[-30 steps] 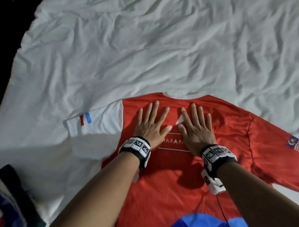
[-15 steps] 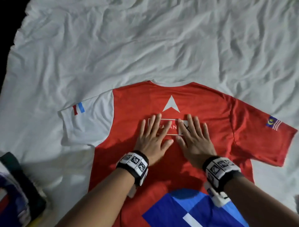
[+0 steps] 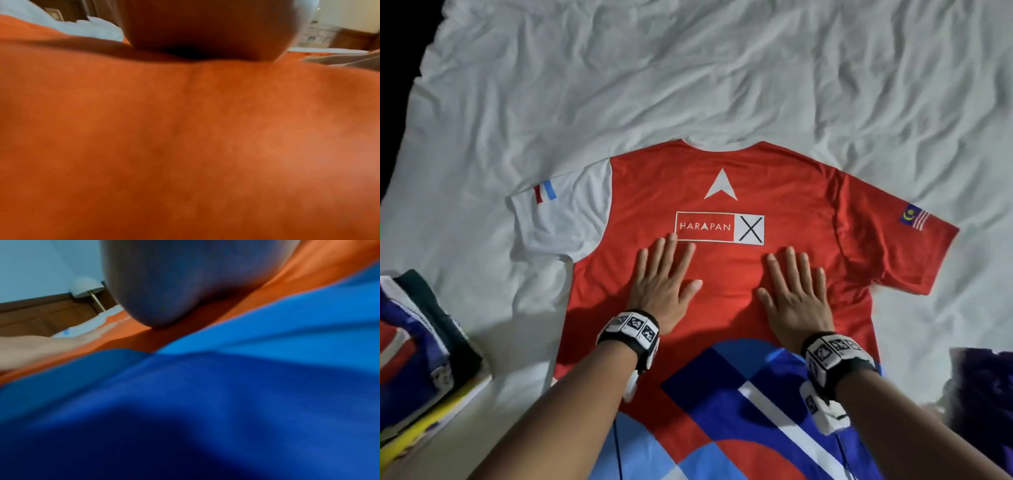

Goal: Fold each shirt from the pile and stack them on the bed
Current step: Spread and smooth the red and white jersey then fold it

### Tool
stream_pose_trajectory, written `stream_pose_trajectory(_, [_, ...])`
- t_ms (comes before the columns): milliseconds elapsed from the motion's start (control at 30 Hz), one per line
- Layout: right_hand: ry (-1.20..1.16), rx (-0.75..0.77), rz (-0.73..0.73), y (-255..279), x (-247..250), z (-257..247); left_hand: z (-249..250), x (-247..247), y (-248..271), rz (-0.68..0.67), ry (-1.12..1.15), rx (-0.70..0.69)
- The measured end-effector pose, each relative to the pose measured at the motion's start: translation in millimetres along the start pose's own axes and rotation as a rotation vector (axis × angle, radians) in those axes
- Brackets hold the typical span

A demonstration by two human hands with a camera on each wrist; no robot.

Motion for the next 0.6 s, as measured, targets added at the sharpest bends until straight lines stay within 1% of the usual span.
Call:
stream_pose_trajectory(67, [-0.043,-0.134,0.012,11.4,-2.3,28.0,-17.6,0.3,4.6,0.013,0.005,0.15])
stream_pose_trajectory(100, [-0.062,-0.168,0.017,14.9,1.0,37.8,-19.1,4.0,5.0,0.021,0.021,0.196])
stream_pose_trajectory(133, [-0.081,-0.171,0.025,17.3,7.6,43.5,-12.3,9.3,4.0,0.028,0.042,0.208])
stream_pose_trajectory(167, [-0.092,-0.154,0.057,17.2,17.9,46.3,2.5,16.5,1.9,0.039,0.069,0.189])
stream_pose_trajectory(200, [-0.104,-0.124,0.119,15.6,33.6,48.1,23.0,25.8,-0.9,0.058,0.103,0.146])
stream_pose_trajectory(300, [-0.144,-0.066,0.359,-1.0,83.5,68.9,92.3,53.9,-10.9,0.122,0.259,0.037])
stream_pose_trajectory(333, [-0.153,-0.069,0.406,-10.6,96.5,82.5,113.5,60.3,-15.6,0.127,0.318,0.021])
stream_pose_trajectory(367, [-0.163,-0.081,0.417,-21.1,107.0,96.9,134.8,65.9,-19.8,0.116,0.371,0.007])
stream_pose_trajectory(433, [-0.187,-0.121,0.384,-44.3,124.0,125.5,177.5,68.4,-27.7,0.035,0.448,-0.034])
stream_pose_trajectory(467, [-0.2,-0.135,0.362,-56.4,130.5,139.2,197.5,67.4,-30.7,-0.034,0.475,-0.042])
stream_pose_trajectory(533, [-0.211,-0.155,0.298,-80.3,140.2,159.4,230.6,61.9,-34.5,-0.182,0.495,-0.013])
stream_pose_trajectory(600, [-0.15,-0.133,0.211,-101.7,144.3,169.9,258.1,52.1,-36.1,-0.302,0.481,0.018])
Point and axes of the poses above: each hand's wrist, its own y-axis away from the middle knuckle, its own x-axis out of the back of the hand, z = x × y, the point moved 8 cm from there along -y, towards the middle knuckle, and after that the axes turned 6 degrees about x, right-handed, at the moved point
